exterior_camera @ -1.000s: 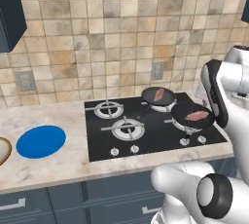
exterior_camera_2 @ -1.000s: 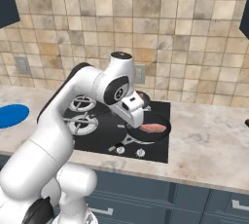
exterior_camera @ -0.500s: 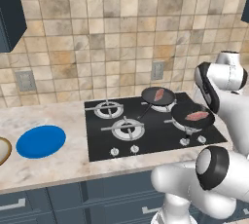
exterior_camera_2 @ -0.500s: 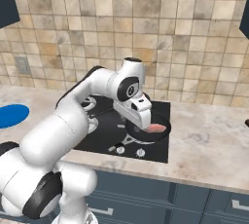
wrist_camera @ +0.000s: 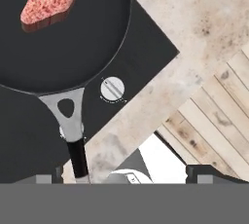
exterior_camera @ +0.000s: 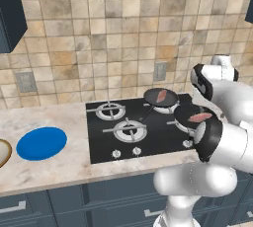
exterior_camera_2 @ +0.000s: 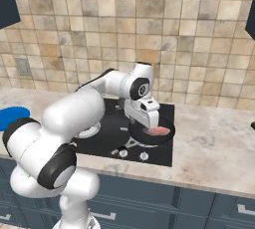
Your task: Place one of the steaks on the plate and the other in the bowl. Then place the bowl in the fridge.
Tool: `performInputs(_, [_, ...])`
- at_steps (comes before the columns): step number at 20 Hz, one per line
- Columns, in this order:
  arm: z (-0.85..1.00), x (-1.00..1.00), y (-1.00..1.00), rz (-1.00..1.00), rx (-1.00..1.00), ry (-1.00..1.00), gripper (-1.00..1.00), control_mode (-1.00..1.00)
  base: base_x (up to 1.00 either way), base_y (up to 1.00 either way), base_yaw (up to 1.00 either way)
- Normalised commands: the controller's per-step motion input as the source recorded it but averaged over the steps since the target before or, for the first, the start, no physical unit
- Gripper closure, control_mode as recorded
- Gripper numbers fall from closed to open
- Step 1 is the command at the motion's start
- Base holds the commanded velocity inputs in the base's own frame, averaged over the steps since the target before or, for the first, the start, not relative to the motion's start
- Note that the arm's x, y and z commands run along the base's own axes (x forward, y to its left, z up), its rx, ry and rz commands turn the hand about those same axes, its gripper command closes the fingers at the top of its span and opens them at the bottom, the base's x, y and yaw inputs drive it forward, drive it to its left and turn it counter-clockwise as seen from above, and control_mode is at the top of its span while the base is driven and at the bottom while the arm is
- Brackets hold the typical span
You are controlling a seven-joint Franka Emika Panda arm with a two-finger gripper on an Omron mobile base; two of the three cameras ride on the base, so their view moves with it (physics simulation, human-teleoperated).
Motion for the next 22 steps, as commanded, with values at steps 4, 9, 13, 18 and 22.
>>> performInputs(4, [-0.3,0.38,-0.1,-0.02,0.0,0.09,-1.0,-1.0,0.0,0.0,0.0])
performInputs(9, [-0.17,0.29,-0.18,-0.01,0.0,0.04,-1.0,-1.0,0.0,0.0,0.0])
performInputs(13, [-0.29,0.26,-0.1,-0.01,0.03,-0.01,-1.0,-1.0,0.0,0.0,0.0])
performInputs(18, [-0.18,0.27,-0.03,-0.01,0.0,-0.06,-1.0,-1.0,0.0,0.0,0.0])
performInputs(22, [-0.12,0.31,-0.16,-0.01,0.0,-0.01,-1.0,-1.0,0.0,0.0,0.0])
